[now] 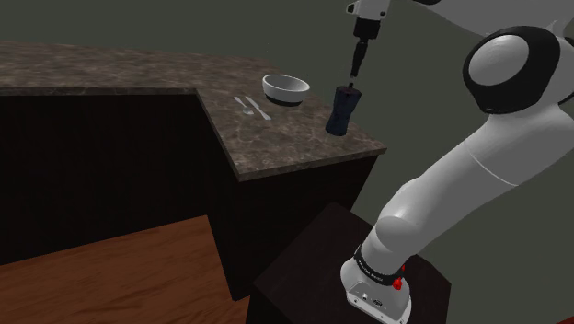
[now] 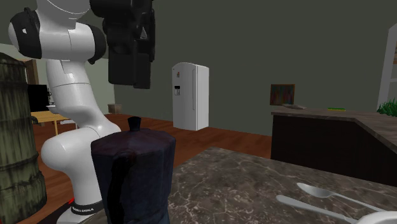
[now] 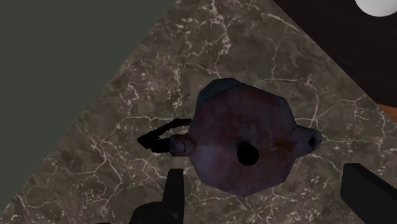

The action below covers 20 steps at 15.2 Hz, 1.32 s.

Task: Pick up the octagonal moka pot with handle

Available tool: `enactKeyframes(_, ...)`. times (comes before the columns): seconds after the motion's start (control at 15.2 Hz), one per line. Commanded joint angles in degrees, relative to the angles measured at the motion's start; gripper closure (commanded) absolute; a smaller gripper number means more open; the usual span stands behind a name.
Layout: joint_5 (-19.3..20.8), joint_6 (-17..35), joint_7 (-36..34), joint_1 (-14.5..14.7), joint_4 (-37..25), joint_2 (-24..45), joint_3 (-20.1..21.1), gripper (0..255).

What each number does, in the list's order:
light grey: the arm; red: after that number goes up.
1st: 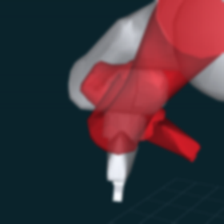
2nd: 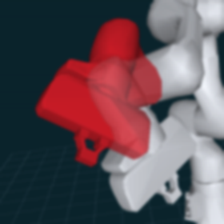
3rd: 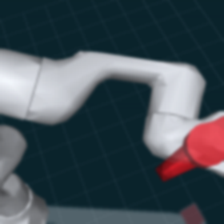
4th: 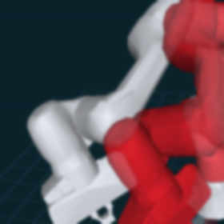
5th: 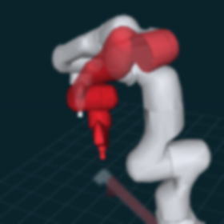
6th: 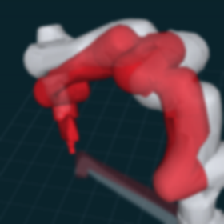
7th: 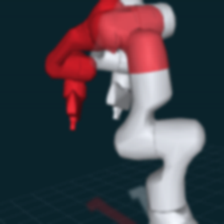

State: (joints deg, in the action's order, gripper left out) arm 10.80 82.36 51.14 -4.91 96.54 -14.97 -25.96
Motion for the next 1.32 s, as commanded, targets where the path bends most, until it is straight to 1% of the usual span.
enactKeyframes(0.0, 0.19, 1.55, -0.16, -0.07, 2.06, -0.58, -0.03, 0)
enactKeyframes(0.2, 0.52, 3.88, -0.62, -0.18, 5.24, -1.46, 0.01, 0)
enactKeyframes(0.33, 0.58, 4.32, -0.7, -0.2, 5.84, -1.62, 0.01, 0)
enactKeyframes(0.4, 0.6, 4.3, -0.72, -0.2, 5.89, -1.7, 0.04, 255)
enactKeyframes(0.99, 0.58, 4.32, -0.7, -0.2, 5.83, -1.62, 0.01, 255)
enactKeyframes(1.25, 0.14, 1.22, -0.09, -0.06, 1.6, -0.44, -0.04, 255)
